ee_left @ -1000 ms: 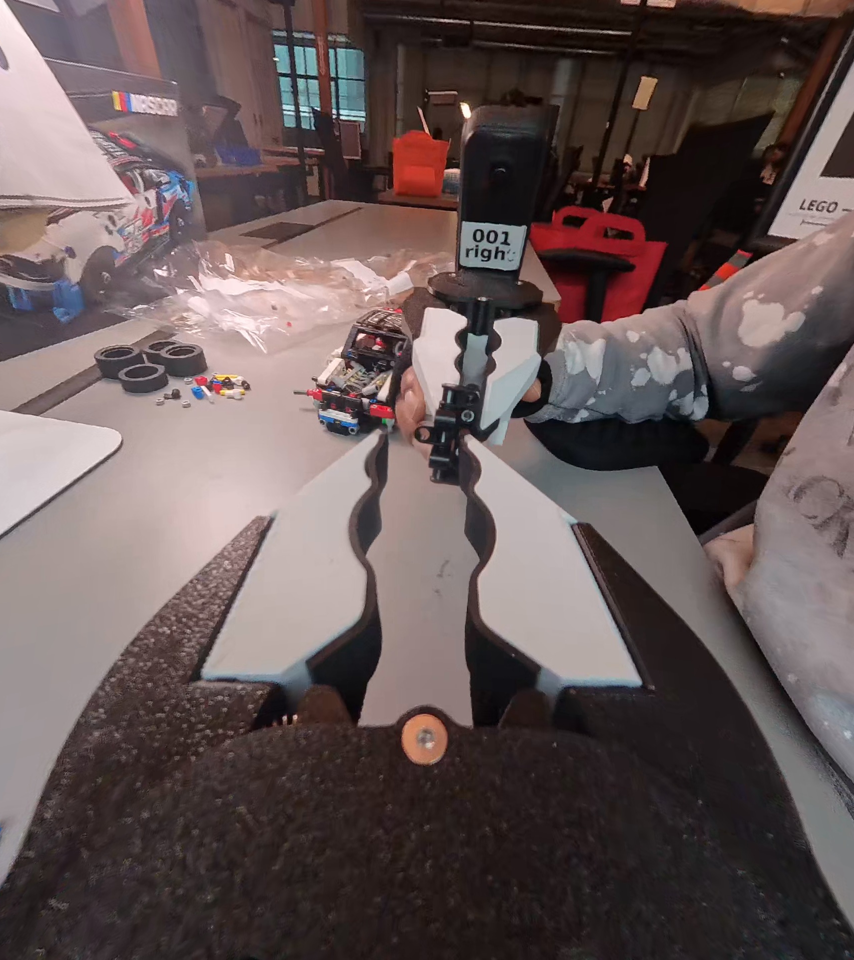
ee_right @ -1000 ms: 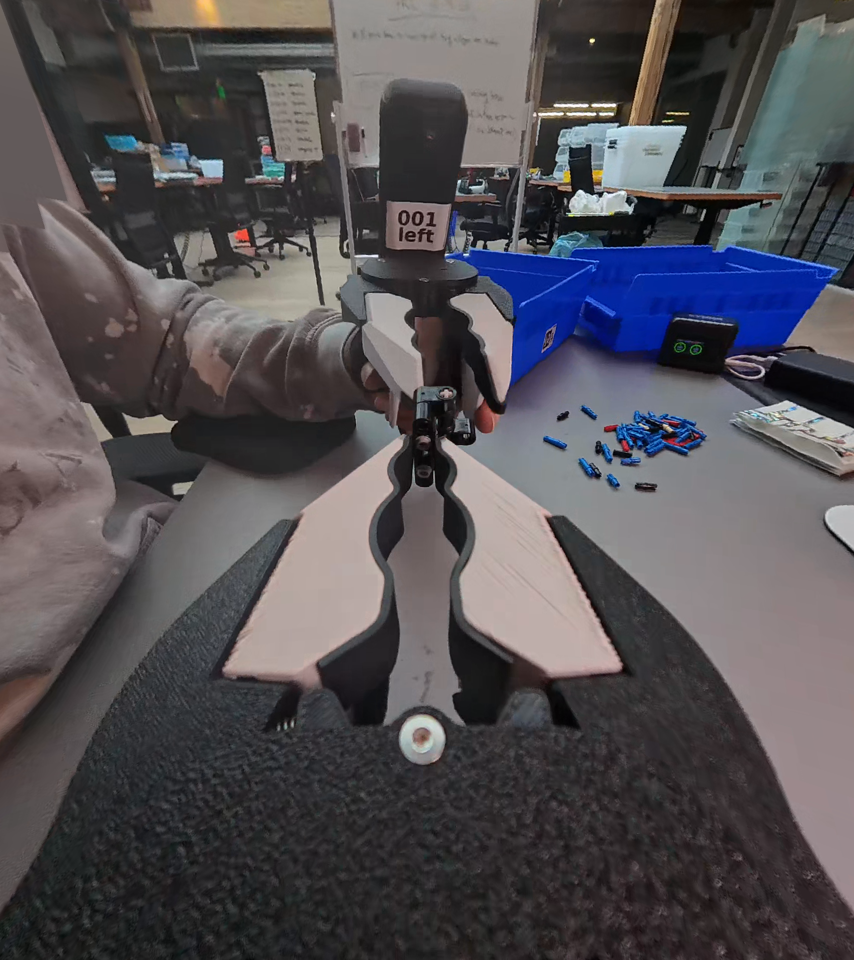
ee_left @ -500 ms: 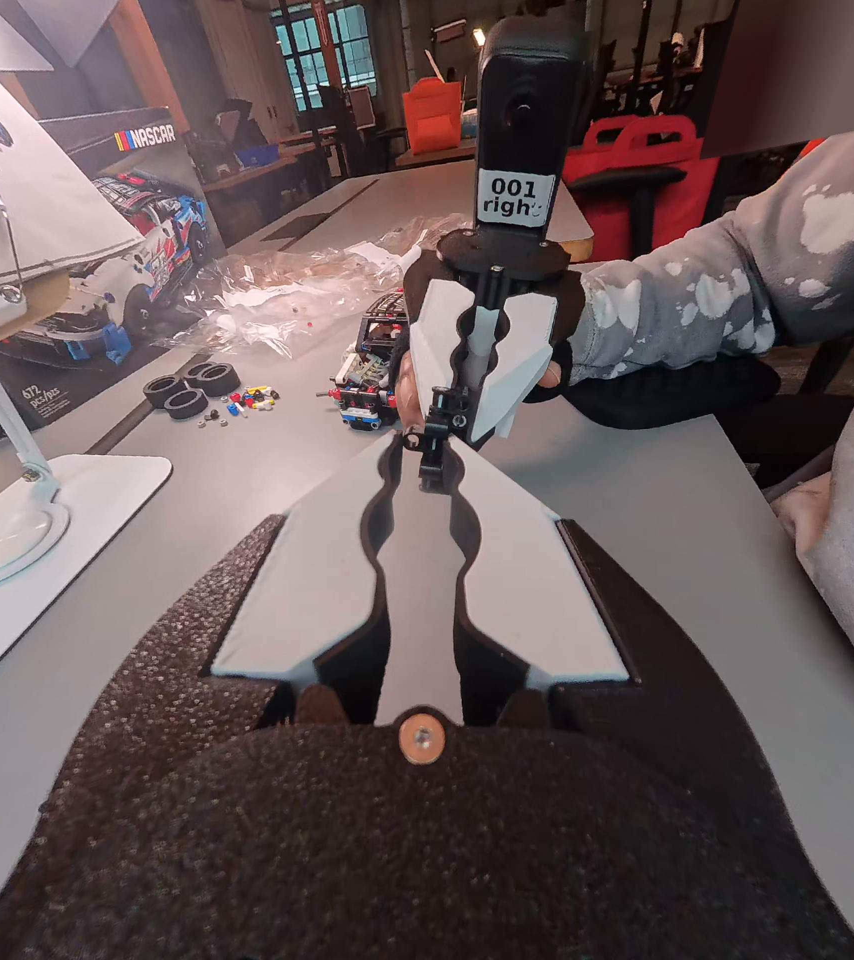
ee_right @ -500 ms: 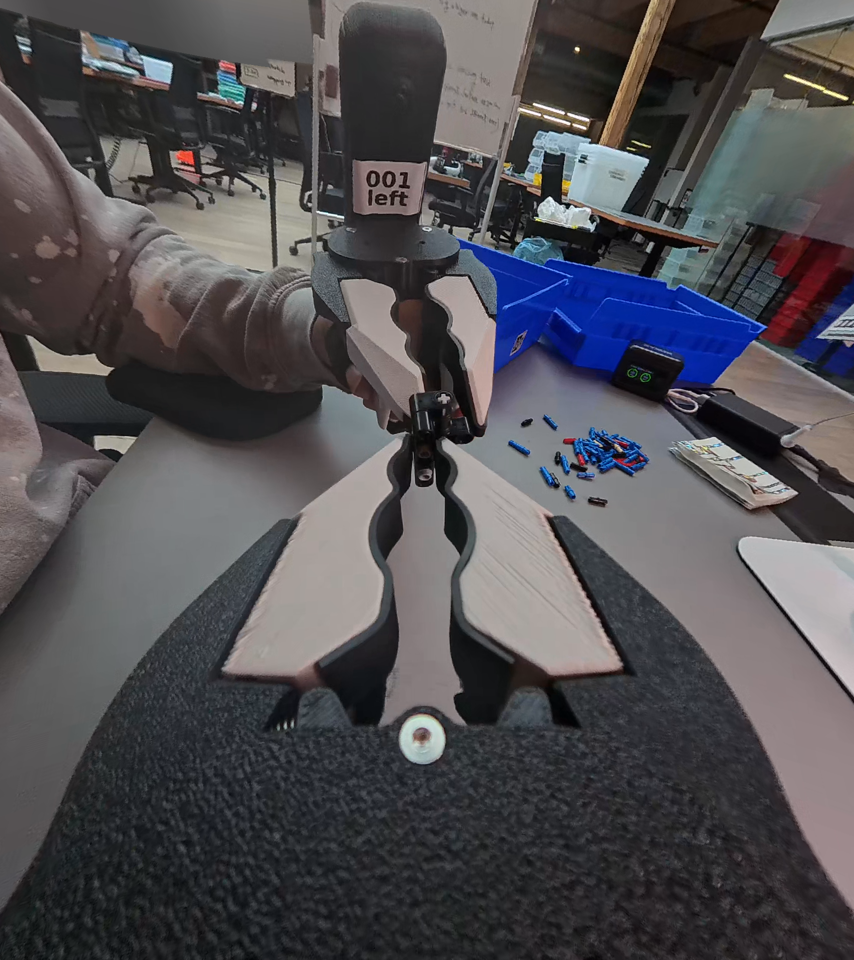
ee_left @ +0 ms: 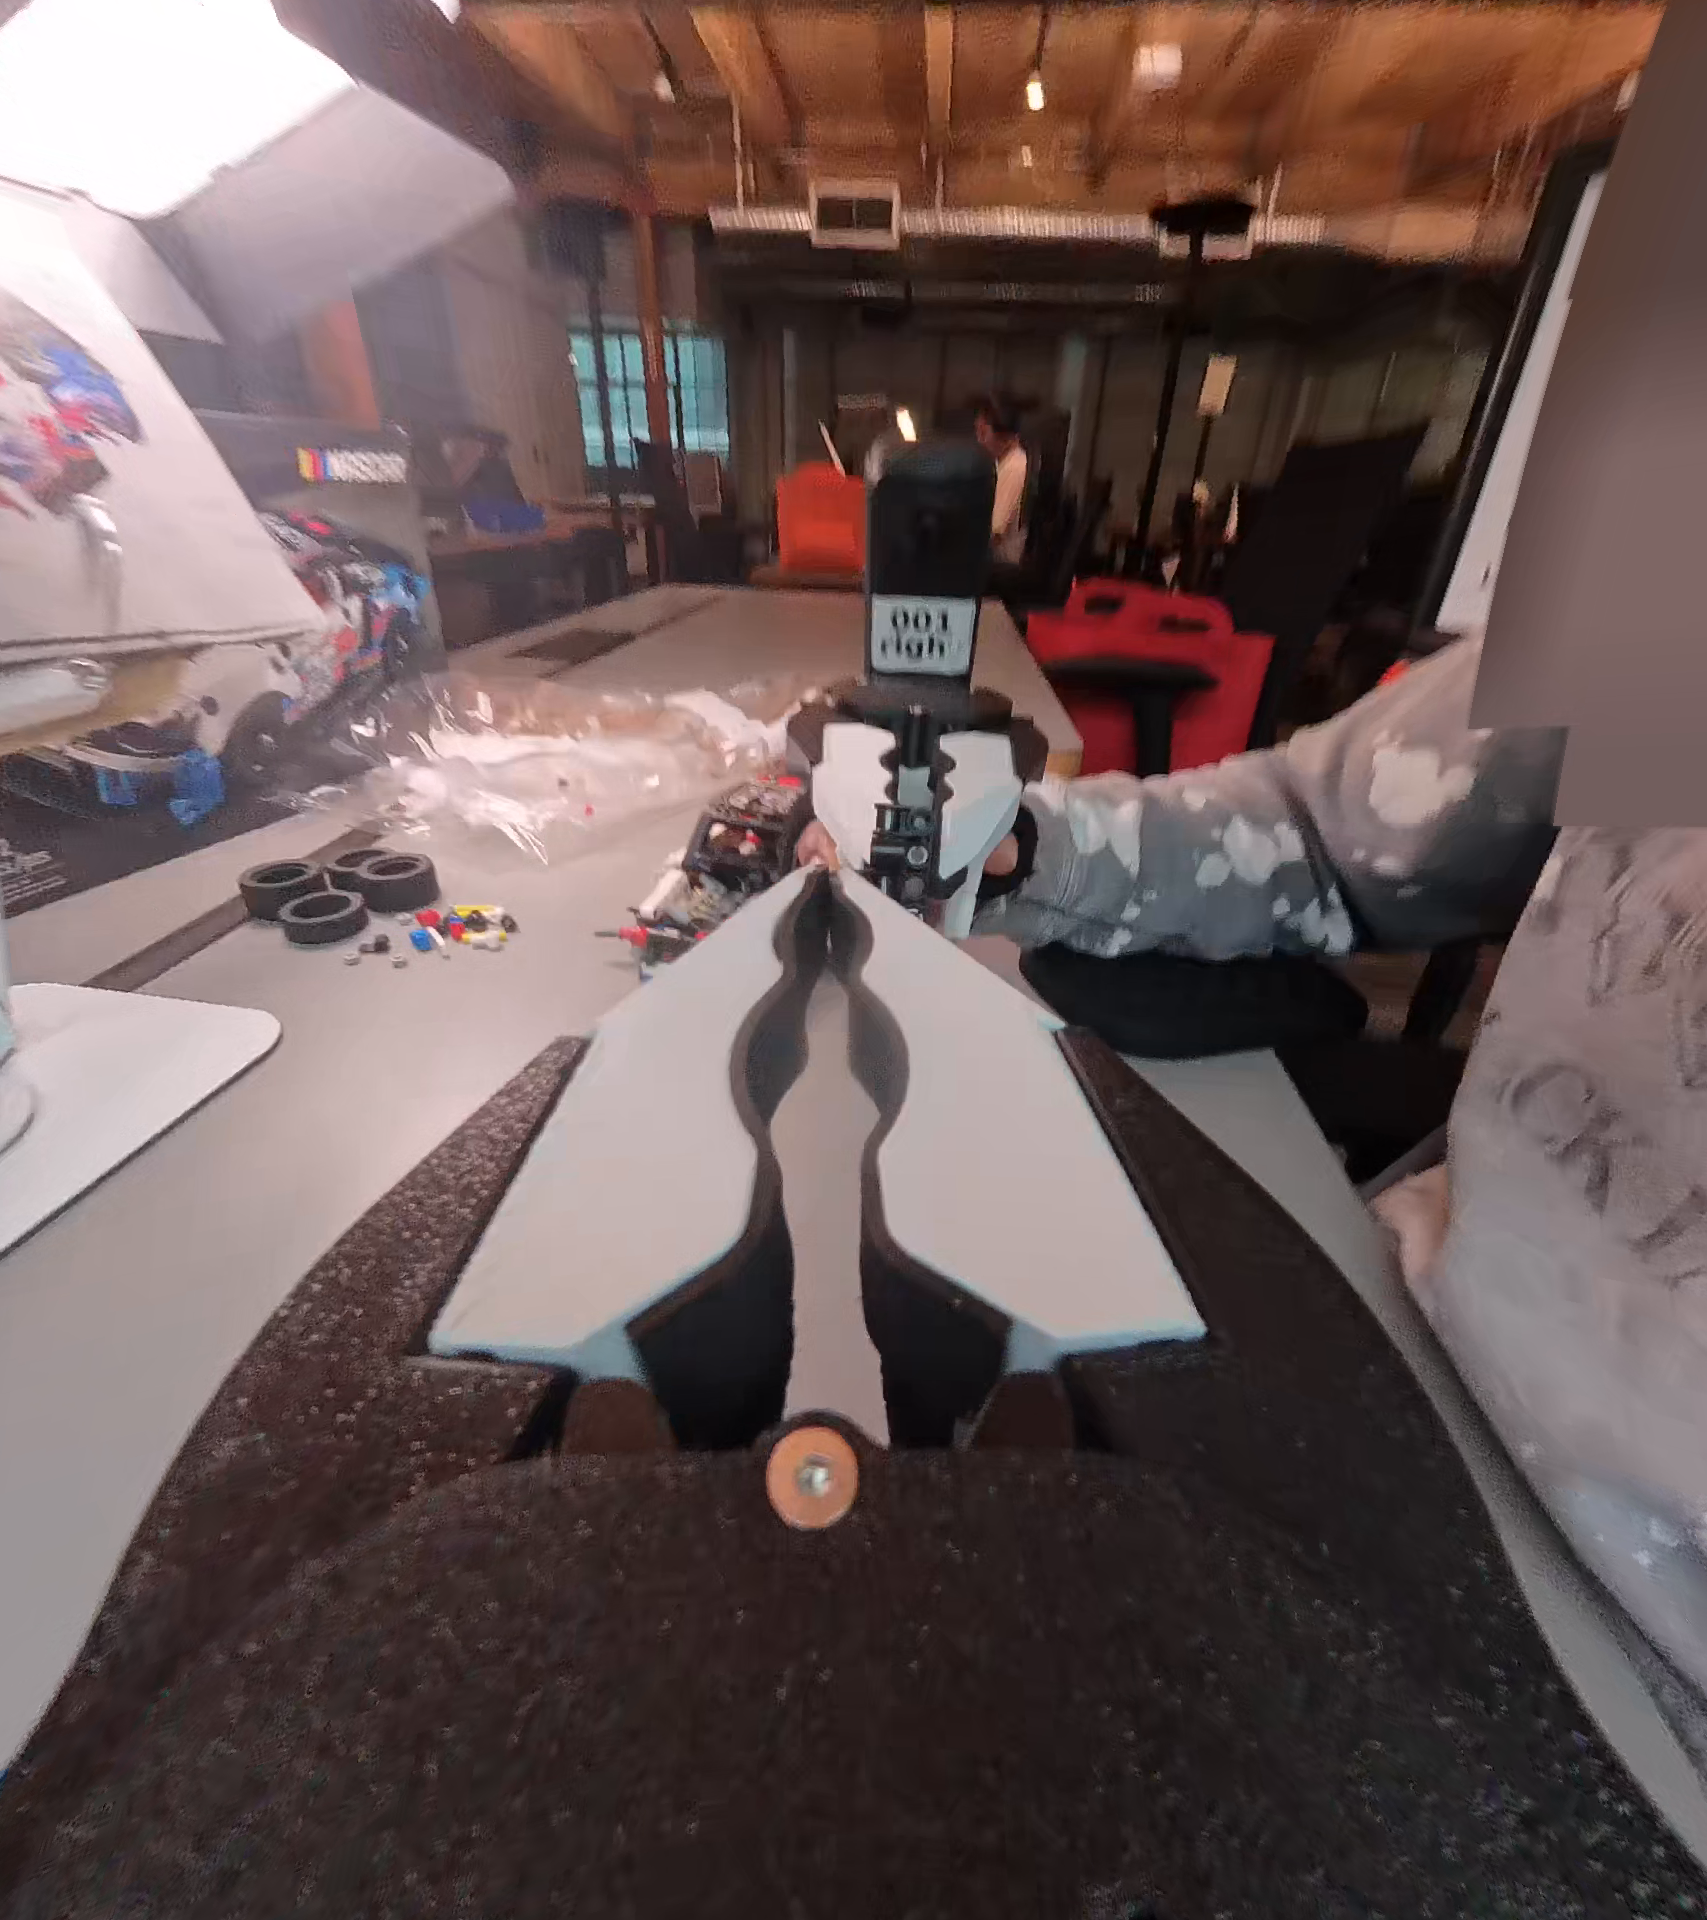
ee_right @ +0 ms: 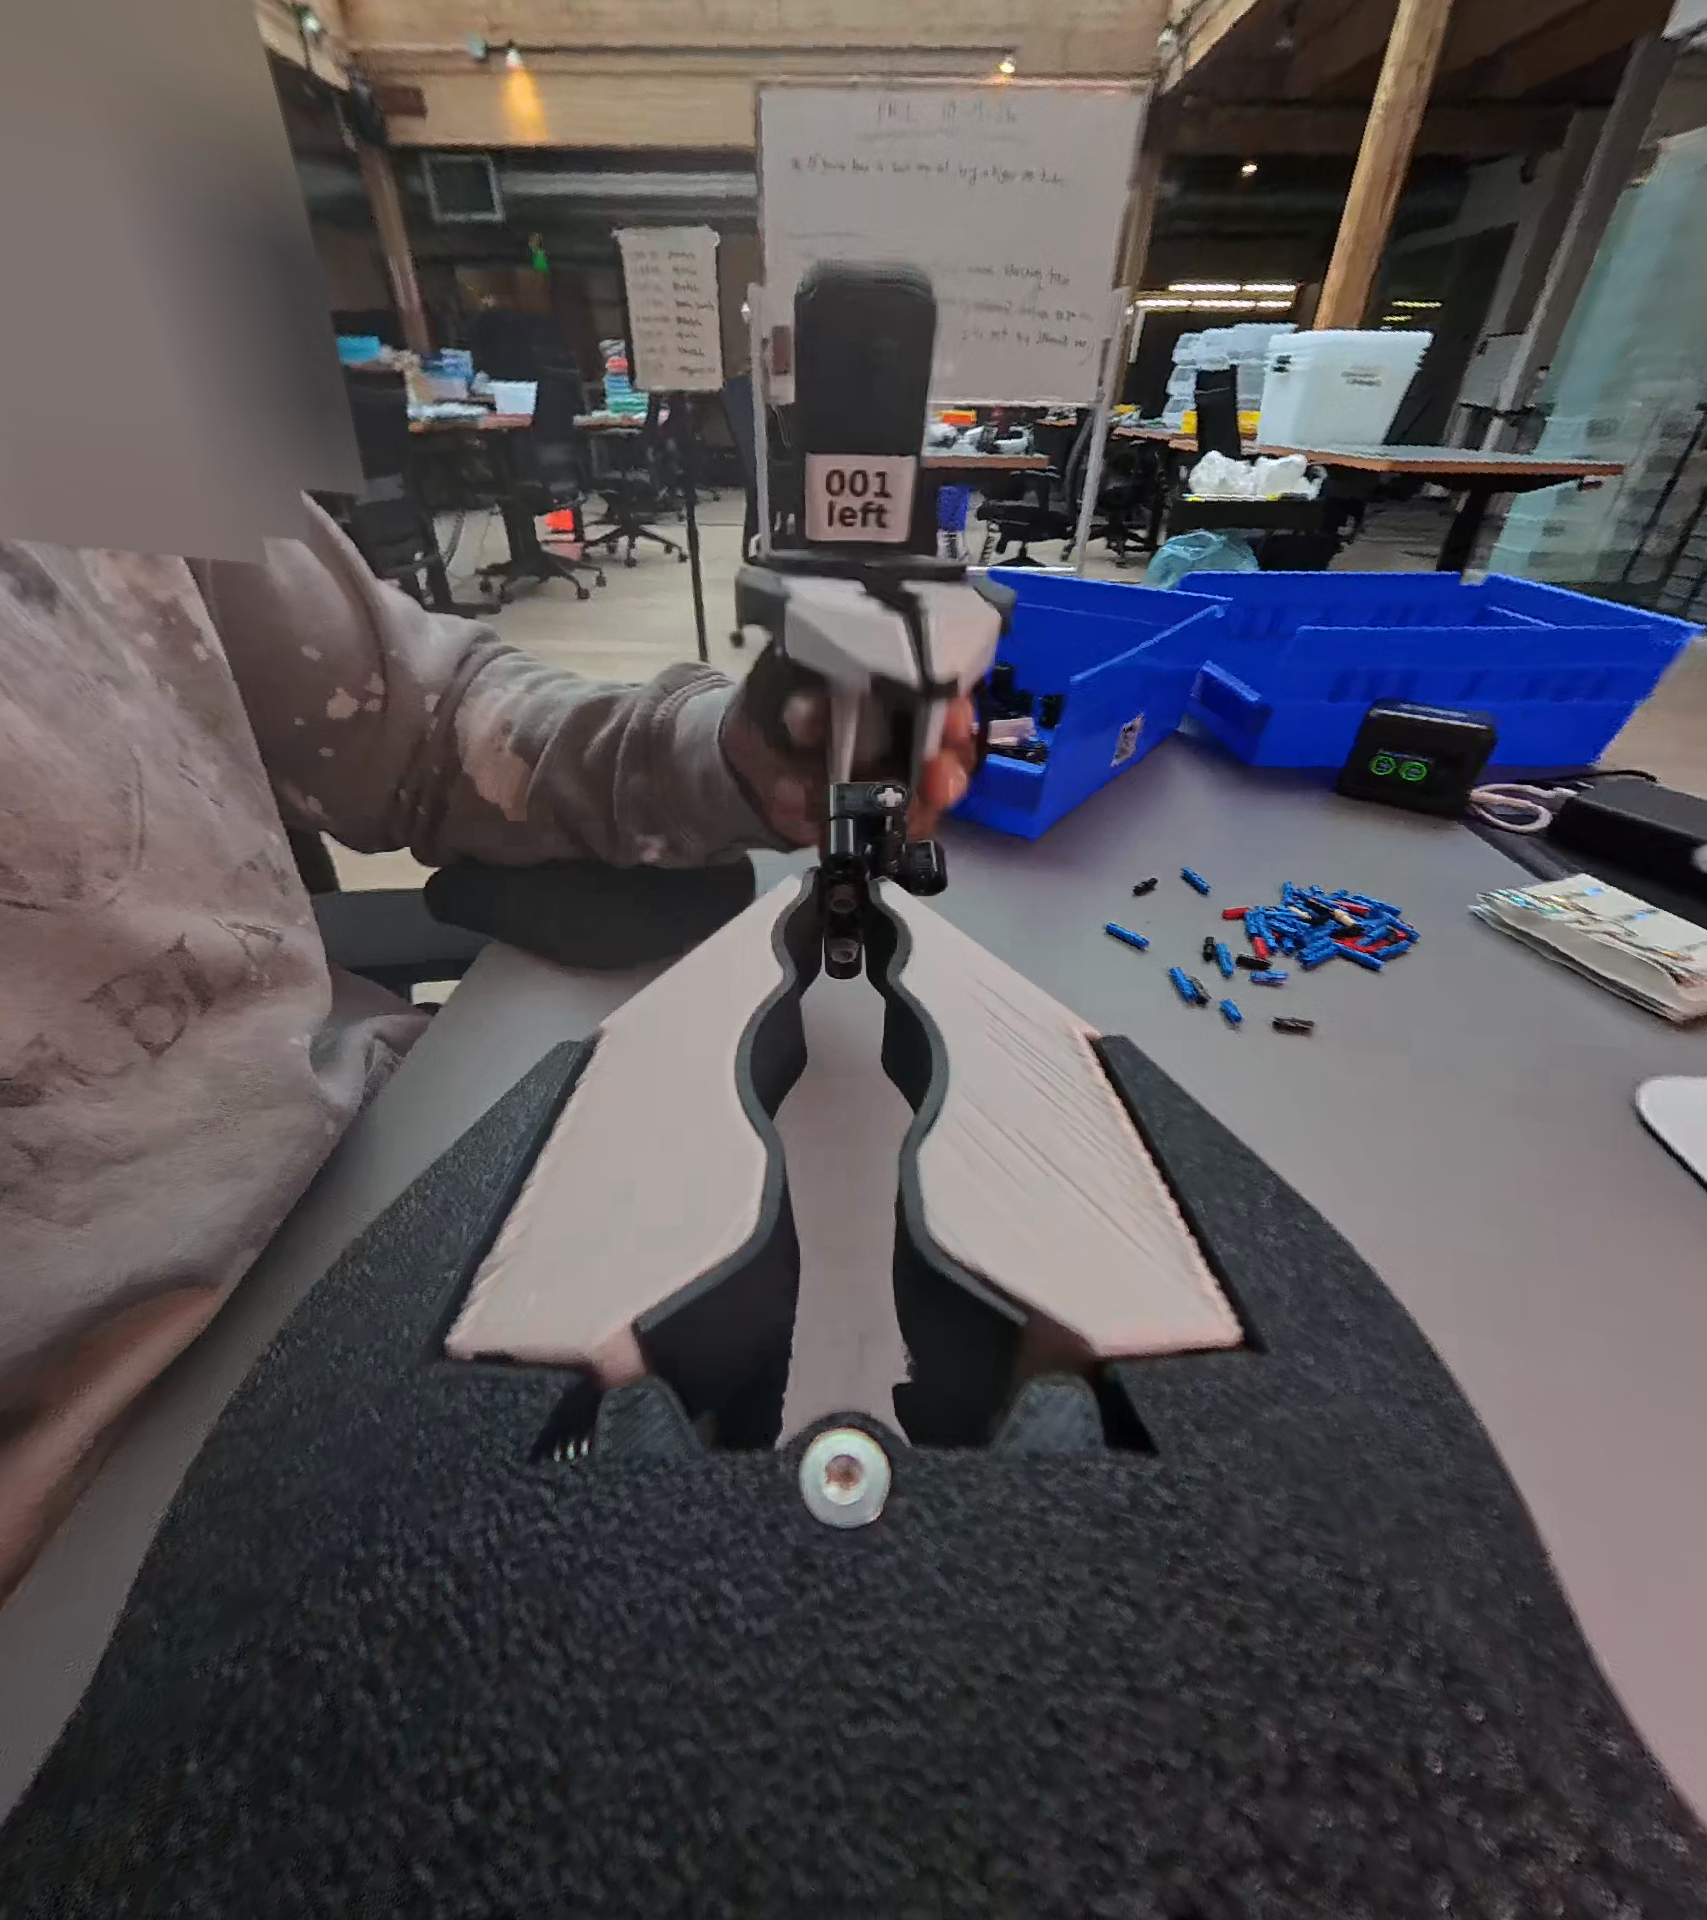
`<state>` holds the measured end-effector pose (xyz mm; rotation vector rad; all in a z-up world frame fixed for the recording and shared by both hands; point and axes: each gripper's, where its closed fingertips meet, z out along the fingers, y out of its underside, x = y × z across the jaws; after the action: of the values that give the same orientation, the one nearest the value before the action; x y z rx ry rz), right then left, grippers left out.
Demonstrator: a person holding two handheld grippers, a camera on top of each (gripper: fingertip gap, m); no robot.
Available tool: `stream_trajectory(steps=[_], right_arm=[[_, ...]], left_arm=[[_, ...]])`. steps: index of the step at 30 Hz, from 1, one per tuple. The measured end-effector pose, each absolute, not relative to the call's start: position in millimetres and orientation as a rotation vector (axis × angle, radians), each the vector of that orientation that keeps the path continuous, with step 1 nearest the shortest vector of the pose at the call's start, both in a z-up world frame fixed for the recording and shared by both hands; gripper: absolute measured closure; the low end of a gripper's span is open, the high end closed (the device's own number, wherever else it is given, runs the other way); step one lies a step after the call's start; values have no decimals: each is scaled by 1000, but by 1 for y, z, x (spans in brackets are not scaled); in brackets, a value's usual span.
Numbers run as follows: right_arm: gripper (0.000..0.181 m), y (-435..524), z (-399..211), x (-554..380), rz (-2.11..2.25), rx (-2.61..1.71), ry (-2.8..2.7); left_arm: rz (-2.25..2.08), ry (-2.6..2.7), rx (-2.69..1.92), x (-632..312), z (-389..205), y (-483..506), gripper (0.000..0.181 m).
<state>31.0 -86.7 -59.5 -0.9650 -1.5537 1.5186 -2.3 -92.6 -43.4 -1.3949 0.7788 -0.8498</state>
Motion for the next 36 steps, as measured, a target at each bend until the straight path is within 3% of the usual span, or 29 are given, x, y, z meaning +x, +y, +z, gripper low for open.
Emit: stream_trajectory(steps=[2, 6, 8, 10, 24, 36], right_arm=[[175, -64, -62, 41, 1484, -1019, -1519], [174, -76, -59, 33, 1603, -999, -1512], [174, -81, -62, 28, 1607, -1004, -1536], [174, -86, -70, 24, 1592, -1029, -1572], [174, -110, -98, 18, 1341, -1011, -1791], [175, -97, -77, 35, 1513, -995, -1709]], left_arm=[[-879, 689, -1384, -36, -25, -91, 181], [-829, 696, -1477, -36, -44, -81, 181], [-868, 721, -1527, -25, -54, -82, 163], [-896, 750, -1564, -13, -63, -84, 158], [-791, 992, -1675, 23, -99, -99, 167], [-845, 903, -1541, 26, -66, -103, 168]])
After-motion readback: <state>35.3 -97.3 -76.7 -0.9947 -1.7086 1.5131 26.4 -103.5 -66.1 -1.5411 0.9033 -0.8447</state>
